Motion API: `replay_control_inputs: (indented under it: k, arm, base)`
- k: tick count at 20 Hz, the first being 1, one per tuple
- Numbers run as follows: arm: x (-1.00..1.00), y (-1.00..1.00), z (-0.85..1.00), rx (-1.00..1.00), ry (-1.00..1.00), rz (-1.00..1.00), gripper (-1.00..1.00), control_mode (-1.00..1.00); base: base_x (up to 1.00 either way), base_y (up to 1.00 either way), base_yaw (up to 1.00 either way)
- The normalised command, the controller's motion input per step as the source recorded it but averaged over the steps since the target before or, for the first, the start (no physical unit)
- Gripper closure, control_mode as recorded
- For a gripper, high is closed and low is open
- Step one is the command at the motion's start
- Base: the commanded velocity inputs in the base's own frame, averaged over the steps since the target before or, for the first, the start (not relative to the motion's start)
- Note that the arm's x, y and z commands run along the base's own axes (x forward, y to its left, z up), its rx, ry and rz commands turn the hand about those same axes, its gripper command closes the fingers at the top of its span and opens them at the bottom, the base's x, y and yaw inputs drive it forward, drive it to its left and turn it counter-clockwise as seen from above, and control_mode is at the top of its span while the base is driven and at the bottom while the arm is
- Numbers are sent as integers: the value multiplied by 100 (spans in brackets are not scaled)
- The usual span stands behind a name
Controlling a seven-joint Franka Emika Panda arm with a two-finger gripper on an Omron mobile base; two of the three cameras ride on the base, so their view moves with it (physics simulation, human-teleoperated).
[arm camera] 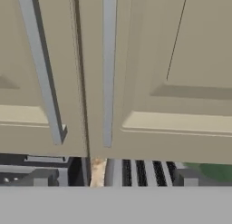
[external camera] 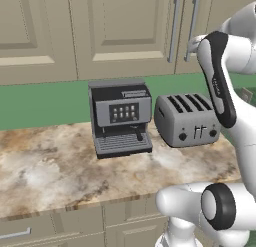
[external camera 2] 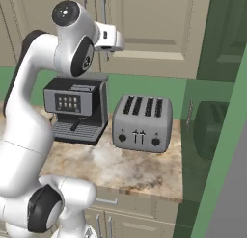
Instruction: Move the bowls from the cabinet to the plates on the dining table.
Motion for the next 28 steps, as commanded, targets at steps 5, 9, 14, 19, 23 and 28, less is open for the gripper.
replay_control_inputs:
  k: [5, 9, 14, 19, 23, 28]
  arm:
    - [21, 0, 3, -1, -9, 0, -100, -100]
    - [19, 0, 0, 0, -10, 0, -100, -100]
    - [21, 0, 0, 0, -7, 0, -100, -100]
    - [33, 0, 0, 0, 0, 0, -100, -100]
    - [38, 0, 0, 1, 0, 0, -100, -100]
    - [44, 0, 0, 3, 0, 0, -100, -100]
  base:
    - [0, 0, 0]
    - [0, 0, 0]
    - [0, 0, 0]
    - [0, 0, 0]
    - [0, 0, 0]
    - [0, 0, 0]
